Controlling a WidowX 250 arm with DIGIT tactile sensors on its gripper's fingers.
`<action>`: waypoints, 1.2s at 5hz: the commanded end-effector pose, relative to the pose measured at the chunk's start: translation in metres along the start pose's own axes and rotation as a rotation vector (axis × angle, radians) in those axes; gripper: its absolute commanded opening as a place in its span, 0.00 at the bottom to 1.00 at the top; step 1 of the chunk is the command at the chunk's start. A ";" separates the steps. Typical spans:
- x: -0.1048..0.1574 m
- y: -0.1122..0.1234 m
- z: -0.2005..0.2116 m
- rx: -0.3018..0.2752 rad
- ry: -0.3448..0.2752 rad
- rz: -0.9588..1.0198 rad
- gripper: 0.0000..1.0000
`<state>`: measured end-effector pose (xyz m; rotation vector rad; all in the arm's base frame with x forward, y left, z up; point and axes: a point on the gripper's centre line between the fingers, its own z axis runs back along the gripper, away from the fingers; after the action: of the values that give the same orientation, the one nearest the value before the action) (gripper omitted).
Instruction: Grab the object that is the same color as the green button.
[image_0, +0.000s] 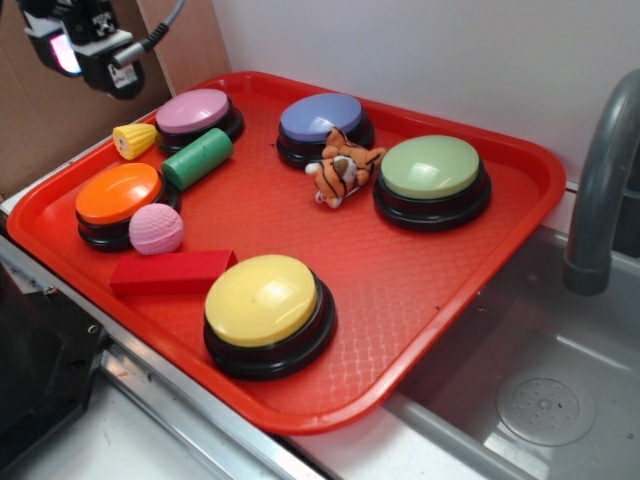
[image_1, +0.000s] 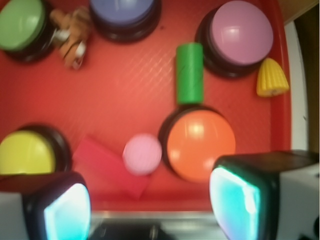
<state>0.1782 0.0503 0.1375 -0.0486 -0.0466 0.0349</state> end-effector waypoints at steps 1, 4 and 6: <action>0.029 0.041 -0.048 0.081 -0.096 0.104 1.00; 0.057 0.046 -0.109 0.070 -0.074 0.118 1.00; 0.058 0.038 -0.121 0.105 -0.067 0.113 0.00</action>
<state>0.2379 0.0836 0.0131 0.0487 -0.0819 0.1608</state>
